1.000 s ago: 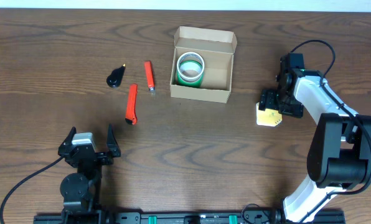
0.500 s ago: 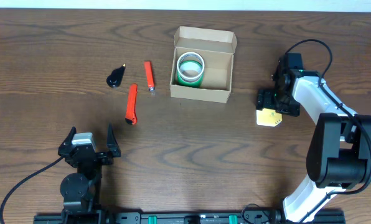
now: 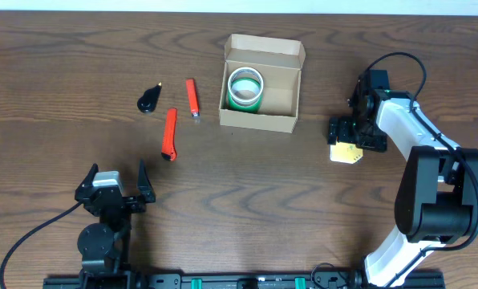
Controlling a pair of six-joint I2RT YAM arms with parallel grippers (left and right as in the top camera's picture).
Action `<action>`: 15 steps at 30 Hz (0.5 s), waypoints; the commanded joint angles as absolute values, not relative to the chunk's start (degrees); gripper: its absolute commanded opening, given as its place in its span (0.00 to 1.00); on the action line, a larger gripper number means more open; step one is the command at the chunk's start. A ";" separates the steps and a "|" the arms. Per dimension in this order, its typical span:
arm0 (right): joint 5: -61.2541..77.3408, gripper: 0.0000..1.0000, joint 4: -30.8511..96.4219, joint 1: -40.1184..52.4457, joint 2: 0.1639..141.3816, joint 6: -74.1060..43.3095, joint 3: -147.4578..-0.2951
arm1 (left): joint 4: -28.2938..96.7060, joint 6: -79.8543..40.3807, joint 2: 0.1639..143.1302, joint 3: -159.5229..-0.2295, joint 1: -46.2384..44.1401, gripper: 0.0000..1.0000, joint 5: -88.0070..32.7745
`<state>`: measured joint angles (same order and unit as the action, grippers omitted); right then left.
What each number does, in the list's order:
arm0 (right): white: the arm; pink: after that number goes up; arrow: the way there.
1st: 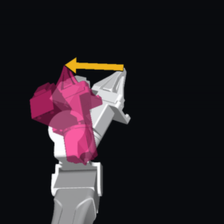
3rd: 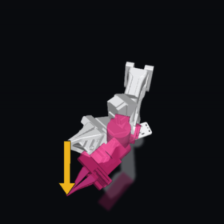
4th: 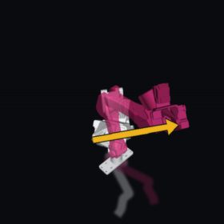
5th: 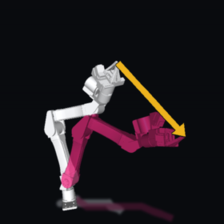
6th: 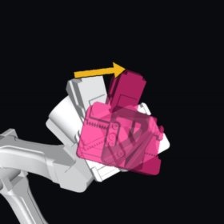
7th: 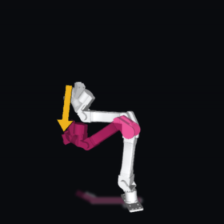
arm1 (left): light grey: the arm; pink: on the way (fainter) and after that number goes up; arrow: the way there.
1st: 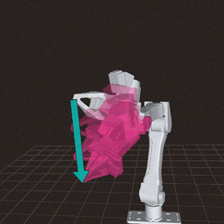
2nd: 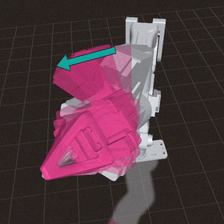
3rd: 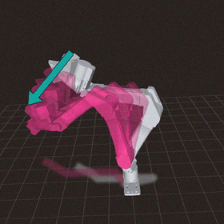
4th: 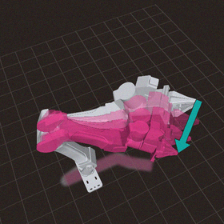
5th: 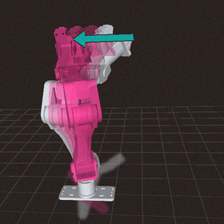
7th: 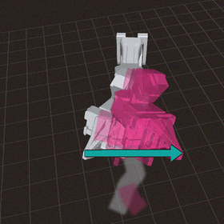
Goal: Pack container
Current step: 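Lower the right gripper and close it on the sticky-note pad edge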
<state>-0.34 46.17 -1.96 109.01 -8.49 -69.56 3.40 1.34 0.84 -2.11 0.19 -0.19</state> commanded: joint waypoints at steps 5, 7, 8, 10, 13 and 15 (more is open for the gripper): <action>-2.57 0.99 47.16 -1.52 108.86 -8.08 -69.30 | 6.00 1.74 0.36 -1.13 0.03 0.96 0.58; -2.98 0.99 47.18 -1.52 108.86 -8.08 -69.28 | 6.00 1.72 0.36 -1.13 0.03 0.96 0.58; -3.01 0.99 47.16 -1.52 108.86 -8.08 -69.21 | 6.00 1.72 0.36 -1.13 0.03 0.96 0.58; -2.98 0.99 47.11 -1.52 108.86 -8.08 -69.14 | 6.02 1.72 0.36 -1.13 0.03 0.96 0.58; -2.92 0.99 47.03 -1.41 108.86 -8.08 -69.14 | 6.00 1.72 0.36 -1.13 0.03 0.96 0.58; -2.70 0.99 47.00 -1.41 108.86 -8.08 -69.14 | 6.00 1.72 0.36 -1.13 0.03 0.96 0.58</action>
<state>-1.93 47.07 -1.93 109.01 -8.49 -69.56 3.40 1.34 0.84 -2.11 0.19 -0.19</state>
